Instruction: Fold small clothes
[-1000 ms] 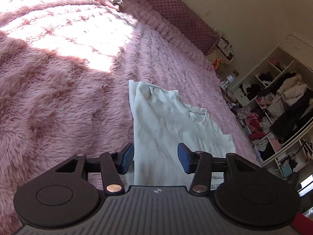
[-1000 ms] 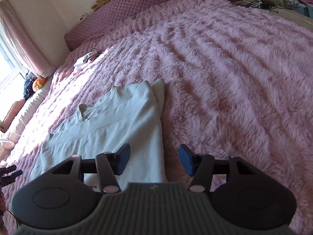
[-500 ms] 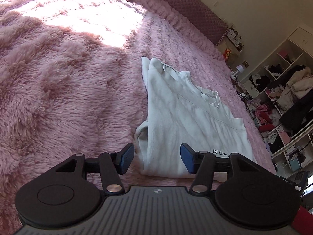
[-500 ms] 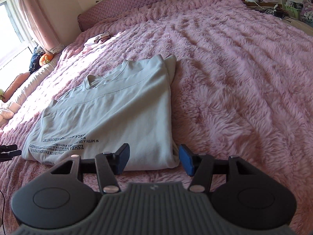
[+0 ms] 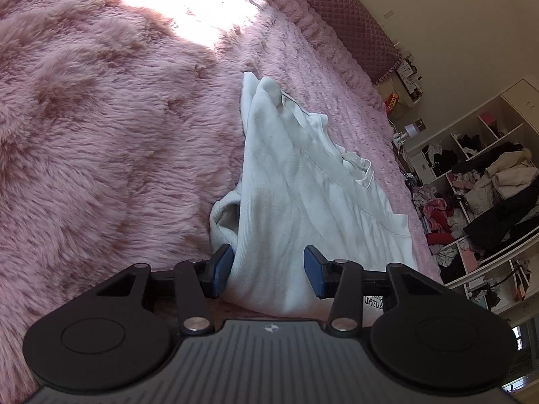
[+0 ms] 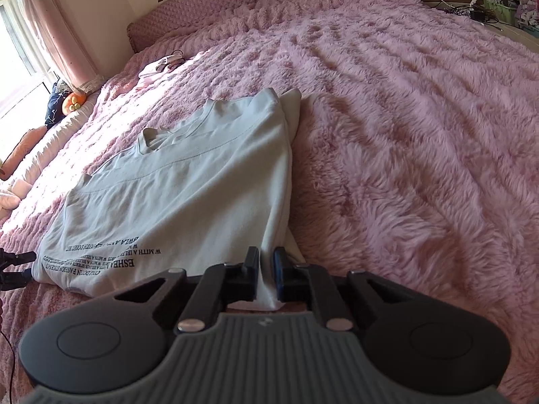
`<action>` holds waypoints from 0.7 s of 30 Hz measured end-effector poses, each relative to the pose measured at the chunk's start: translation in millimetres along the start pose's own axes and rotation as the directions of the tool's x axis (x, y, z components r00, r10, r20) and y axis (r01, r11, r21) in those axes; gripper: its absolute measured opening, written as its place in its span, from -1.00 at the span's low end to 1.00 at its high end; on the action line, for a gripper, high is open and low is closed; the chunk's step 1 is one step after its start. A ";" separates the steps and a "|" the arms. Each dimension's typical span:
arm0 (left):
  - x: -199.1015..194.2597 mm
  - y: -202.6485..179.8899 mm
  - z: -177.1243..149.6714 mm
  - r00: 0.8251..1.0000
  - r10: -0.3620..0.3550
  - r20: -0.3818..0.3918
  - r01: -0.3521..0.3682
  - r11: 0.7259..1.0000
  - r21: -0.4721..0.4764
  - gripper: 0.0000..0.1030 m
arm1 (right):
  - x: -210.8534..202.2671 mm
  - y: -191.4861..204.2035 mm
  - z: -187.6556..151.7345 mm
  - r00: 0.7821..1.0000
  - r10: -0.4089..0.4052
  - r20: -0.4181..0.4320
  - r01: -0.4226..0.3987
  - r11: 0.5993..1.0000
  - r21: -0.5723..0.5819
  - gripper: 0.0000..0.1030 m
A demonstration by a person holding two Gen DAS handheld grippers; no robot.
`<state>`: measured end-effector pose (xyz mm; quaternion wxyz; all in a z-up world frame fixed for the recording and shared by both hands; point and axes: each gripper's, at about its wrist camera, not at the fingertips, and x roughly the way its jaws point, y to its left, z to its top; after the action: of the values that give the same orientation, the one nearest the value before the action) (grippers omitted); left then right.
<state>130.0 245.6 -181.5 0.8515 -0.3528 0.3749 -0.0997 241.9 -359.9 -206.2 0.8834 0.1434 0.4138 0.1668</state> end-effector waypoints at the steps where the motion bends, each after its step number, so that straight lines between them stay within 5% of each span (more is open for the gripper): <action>1: 0.6 -4.3 -1.3 0.999 0.034 0.002 -0.034 0.999 0.039 -0.73 | -0.3 -0.1 0.5 1.000 -0.006 0.001 0.006 1.000 0.004 -0.99; 7: -14.5 -39.3 11.1 0.991 0.137 0.013 -0.136 0.964 0.229 -0.88 | -26.5 5.0 14.3 0.995 -0.023 0.100 0.026 0.999 -0.028 -1.00; 12: 2.1 -55.9 10.7 0.953 0.287 -0.098 -0.215 0.867 0.450 -0.88 | -20.7 -1.1 17.5 0.997 -0.070 0.026 0.072 0.993 -0.098 -1.00; 15: 21.1 -41.3 1.7 0.934 0.314 -0.170 -0.224 0.886 0.406 -0.87 | 1.8 -11.5 -2.1 0.993 -0.103 -0.050 0.099 0.992 -0.078 -1.00; 18: 16.9 -29.3 4.4 0.947 0.268 -0.178 -0.199 0.923 0.331 -0.83 | 6.7 -14.4 -10.9 0.993 -0.108 -0.036 0.106 0.993 -0.054 -1.00; 21: 0.2 -34.8 11.7 0.954 0.254 -0.159 -0.185 0.916 0.356 -0.68 | 0.9 -14.5 -8.8 0.995 -0.098 -0.025 0.096 0.993 -0.062 -0.73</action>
<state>141.8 226.3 -152.6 0.8625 -0.1456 0.4741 -0.1011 238.1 -371.7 -218.0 0.8886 0.0940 0.4273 0.1379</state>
